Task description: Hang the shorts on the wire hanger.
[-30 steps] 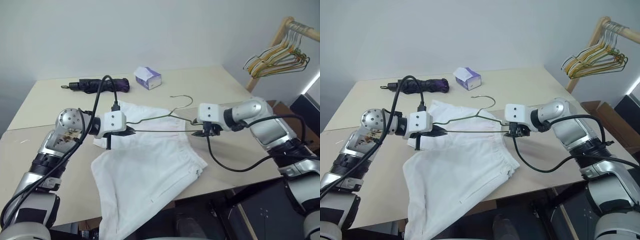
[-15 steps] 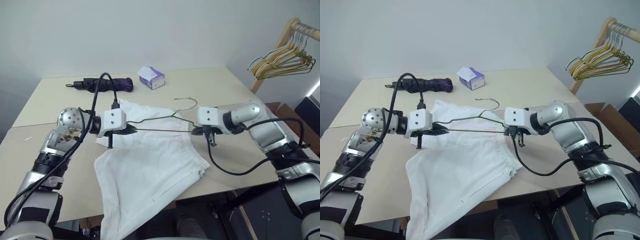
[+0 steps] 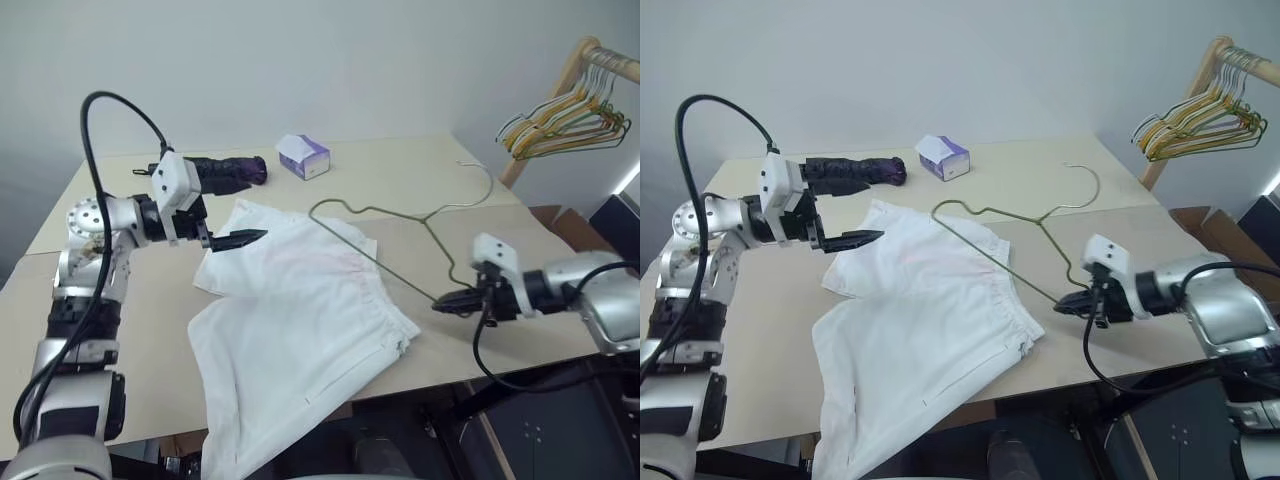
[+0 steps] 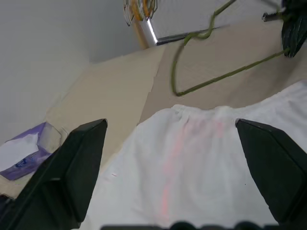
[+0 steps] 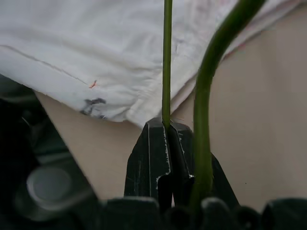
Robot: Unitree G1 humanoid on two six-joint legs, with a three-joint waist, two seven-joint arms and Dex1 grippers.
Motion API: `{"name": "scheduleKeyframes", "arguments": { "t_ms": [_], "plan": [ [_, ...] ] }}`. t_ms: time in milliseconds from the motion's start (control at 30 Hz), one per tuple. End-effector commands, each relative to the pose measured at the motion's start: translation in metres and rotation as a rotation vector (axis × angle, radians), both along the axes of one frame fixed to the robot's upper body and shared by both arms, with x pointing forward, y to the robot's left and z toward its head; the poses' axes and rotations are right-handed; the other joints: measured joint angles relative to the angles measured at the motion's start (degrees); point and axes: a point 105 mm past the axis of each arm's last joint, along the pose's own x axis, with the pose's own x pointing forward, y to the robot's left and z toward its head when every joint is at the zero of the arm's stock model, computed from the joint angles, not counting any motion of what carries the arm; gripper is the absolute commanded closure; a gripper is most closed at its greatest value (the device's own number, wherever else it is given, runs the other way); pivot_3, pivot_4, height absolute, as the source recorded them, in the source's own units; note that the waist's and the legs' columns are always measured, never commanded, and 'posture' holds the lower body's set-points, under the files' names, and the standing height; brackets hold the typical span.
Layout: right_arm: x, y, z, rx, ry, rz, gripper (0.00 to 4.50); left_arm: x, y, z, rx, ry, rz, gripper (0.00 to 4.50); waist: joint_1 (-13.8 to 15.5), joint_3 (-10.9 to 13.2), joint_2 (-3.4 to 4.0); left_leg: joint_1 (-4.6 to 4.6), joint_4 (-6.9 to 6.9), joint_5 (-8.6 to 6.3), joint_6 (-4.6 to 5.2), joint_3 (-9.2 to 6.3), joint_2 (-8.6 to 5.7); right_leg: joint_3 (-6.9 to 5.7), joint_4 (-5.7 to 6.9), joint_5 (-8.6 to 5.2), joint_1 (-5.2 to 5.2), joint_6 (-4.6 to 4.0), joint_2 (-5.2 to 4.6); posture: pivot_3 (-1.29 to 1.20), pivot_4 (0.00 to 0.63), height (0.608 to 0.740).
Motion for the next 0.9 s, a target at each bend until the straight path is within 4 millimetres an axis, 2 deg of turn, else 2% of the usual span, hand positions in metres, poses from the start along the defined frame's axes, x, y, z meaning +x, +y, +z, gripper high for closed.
{"name": "scheduleKeyframes", "arguments": {
  "t_ms": [33,200,333,467,800,900],
  "plan": [
    [-0.005,-0.011,0.005,0.142,0.109,-0.143,4.50,-0.015,-0.001,0.020,-0.037,-0.036,-0.050,0.04,0.0,0.0,0.00,0.07,0.00,0.00,0.00,0.00,0.00,0.00,0.00,0.00,0.07,0.01,0.00,-0.07,0.000,0.740],
    [-0.032,-0.025,-0.037,0.156,0.301,-0.263,4.50,-0.036,-0.002,0.017,-0.029,0.035,-0.148,0.04,0.1,0.0,0.04,0.30,0.00,-0.01,-0.01,-0.02,-0.01,-0.03,-0.08,-0.24,0.32,0.38,0.00,-0.05,0.000,0.740],
    [-0.039,-0.026,-0.050,0.135,0.375,-0.278,4.50,-0.042,-0.001,0.009,0.011,0.054,-0.159,0.04,0.0,-0.1,0.05,0.28,-0.01,-0.02,-0.02,0.00,-0.03,-0.01,-0.09,-0.29,0.30,0.43,0.00,-0.05,0.000,0.740],
    [-0.037,-0.023,-0.056,0.120,0.412,-0.266,4.50,-0.042,-0.003,0.009,0.017,0.052,-0.158,0.04,0.0,-0.1,0.07,0.38,-0.01,-0.02,-0.02,0.01,-0.03,0.02,-0.09,-0.28,0.37,0.43,0.00,-0.05,0.000,0.740],
    [-0.015,-0.015,-0.051,0.153,0.340,-0.264,4.50,-0.043,-0.004,0.009,0.022,0.055,-0.154,0.04,0.6,-0.1,0.06,0.32,-0.01,-0.02,-0.01,0.00,-0.03,0.01,-0.12,-0.29,0.33,0.46,0.01,-0.04,0.004,0.740],
    [-0.016,-0.012,-0.050,0.156,0.337,-0.237,4.50,-0.043,-0.004,0.008,0.020,0.051,-0.147,0.04,1.2,-0.1,0.06,0.29,-0.01,-0.02,-0.01,0.01,-0.03,0.01,-0.13,-0.29,0.31,0.46,0.01,-0.03,0.005,0.740]
  ]
}}
